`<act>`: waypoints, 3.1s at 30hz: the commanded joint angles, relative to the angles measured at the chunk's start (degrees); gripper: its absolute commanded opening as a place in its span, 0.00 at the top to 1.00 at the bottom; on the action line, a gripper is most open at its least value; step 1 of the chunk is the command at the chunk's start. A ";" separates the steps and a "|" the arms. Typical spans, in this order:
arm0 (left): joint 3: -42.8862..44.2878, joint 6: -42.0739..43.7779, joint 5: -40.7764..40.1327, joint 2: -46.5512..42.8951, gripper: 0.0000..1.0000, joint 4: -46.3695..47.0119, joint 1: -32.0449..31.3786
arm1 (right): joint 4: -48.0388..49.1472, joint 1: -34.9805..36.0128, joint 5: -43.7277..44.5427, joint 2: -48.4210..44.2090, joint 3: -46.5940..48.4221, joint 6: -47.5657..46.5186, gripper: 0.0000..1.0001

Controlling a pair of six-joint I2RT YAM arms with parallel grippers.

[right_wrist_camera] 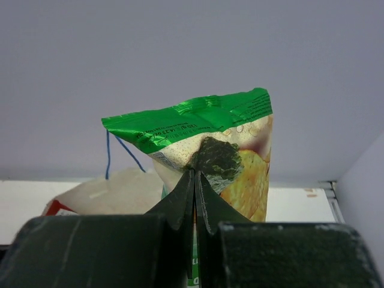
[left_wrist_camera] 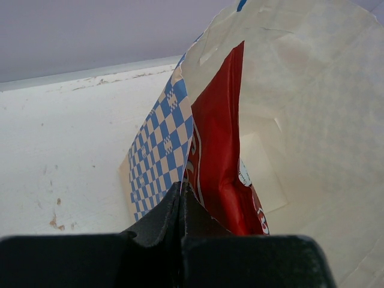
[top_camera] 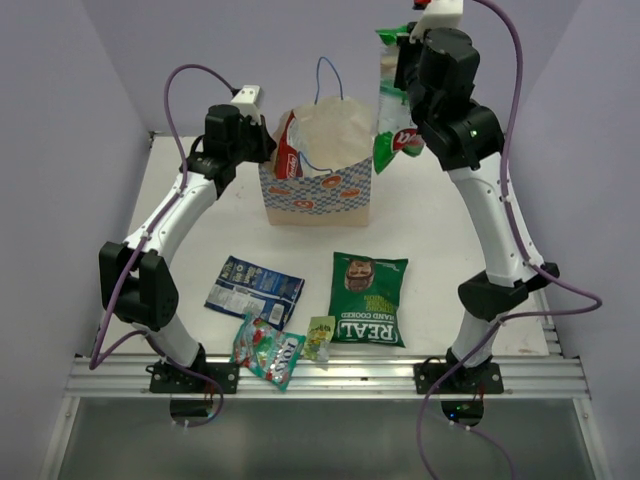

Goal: Place the snacks into the paper bag

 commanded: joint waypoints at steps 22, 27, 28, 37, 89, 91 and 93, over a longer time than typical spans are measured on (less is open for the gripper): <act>1.37 -0.35 0.43 1.20 1.00 1.44 -0.29 | 41.56 -6.55 -39.19 18.41 8.33 16.28 1.00; 0.93 -0.18 -0.09 0.41 1.00 1.44 -0.29 | 43.85 -6.90 -38.66 22.28 11.23 19.63 1.00; 0.93 -0.18 -0.27 0.41 1.00 1.53 -0.29 | 43.85 -7.07 -38.66 22.29 10.89 19.89 1.00; 0.49 -0.70 1.22 1.11 1.00 2.06 -0.29 | 43.16 -7.16 -40.76 14.48 -4.66 20.77 1.00; -2.94 -1.05 1.49 -2.05 1.00 4.96 -0.29 | 1.23 17.62 1.58 -34.04 -78.97 31.76 1.00; -3.03 -1.14 1.66 -1.96 1.00 5.13 -0.29 | -2.11 17.71 5.45 -36.76 -75.44 29.39 1.00; -3.20 -1.23 1.84 -1.96 1.00 5.40 -0.29 | -3.78 17.62 8.26 -37.56 -69.90 25.90 1.00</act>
